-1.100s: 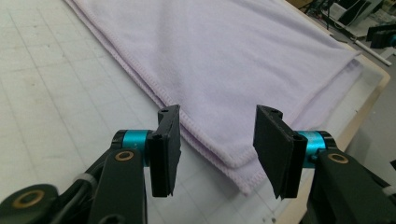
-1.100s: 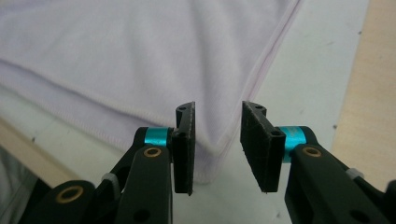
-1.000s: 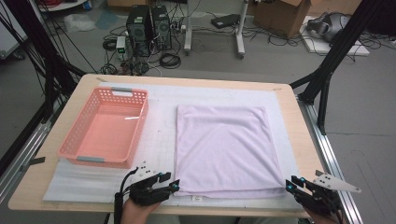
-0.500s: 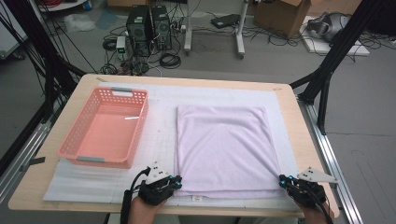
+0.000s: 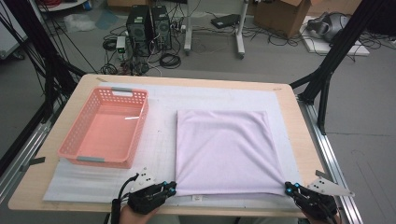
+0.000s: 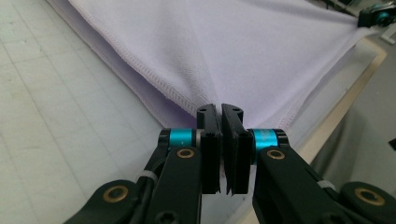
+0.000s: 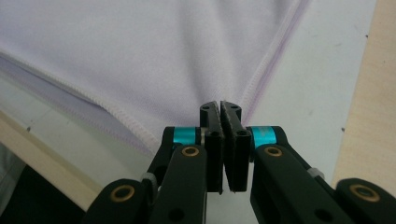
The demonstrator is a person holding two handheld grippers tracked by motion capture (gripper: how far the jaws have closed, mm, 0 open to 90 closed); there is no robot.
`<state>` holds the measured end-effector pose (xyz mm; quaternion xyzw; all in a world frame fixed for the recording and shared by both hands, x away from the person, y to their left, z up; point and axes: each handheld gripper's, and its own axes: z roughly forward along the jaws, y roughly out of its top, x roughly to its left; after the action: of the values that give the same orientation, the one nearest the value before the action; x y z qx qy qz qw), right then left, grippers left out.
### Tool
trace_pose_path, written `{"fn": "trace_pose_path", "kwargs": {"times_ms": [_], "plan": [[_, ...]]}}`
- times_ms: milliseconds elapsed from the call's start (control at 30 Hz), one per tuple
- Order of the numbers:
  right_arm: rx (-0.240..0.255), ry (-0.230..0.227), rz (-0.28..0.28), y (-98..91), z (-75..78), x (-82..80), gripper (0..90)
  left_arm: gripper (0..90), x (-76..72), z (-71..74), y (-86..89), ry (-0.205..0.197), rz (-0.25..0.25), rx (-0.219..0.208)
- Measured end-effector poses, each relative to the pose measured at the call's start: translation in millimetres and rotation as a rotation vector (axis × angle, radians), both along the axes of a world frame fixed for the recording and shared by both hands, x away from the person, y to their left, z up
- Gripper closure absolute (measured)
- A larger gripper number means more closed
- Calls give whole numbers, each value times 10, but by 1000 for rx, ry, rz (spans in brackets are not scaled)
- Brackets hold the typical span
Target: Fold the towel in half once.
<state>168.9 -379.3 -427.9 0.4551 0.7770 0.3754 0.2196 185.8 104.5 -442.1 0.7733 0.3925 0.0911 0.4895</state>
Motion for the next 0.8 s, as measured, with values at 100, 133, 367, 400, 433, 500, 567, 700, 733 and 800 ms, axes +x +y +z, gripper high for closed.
{"fn": "trace_pose_path", "kwargs": {"times_ms": [100, 133, 367, 400, 433, 500, 567, 700, 733, 800], "plan": [[-21, 31, -12, 12, -63, 11, 760, 626, 13, 0, -20, -24, 35, 28], [-4, 32, -19, 1, -65, 17, 740, 582, 25, 19, -6, -38, 46, 15], [100, -15, -58, -91, 0, 67, 700, 526, 170, 64, 56, -70, 103, -45], [99, -19, -58, -90, -14, 105, 709, 526, 192, 59, 57, -70, 107, -47], [92, -15, -60, -88, -20, 143, 721, 526, 213, 55, 55, -76, 114, -48], [92, -13, -63, -91, -31, 237, 743, 519, 247, 52, 55, -81, 115, -48], [91, 1, -66, -81, -53, 323, 761, 512, 276, 53, 50, -91, 113, -48], [82, 25, -75, -54, -110, 494, 760, 491, 372, 49, 44, -98, 113, -49], [83, 24, -81, -49, -119, 536, 760, 488, 403, 47, 44, -100, 113, -49], [88, 25, -87, -42, -130, 621, 758, 480, 472, 42, 44, -96, 114, -54]]}}
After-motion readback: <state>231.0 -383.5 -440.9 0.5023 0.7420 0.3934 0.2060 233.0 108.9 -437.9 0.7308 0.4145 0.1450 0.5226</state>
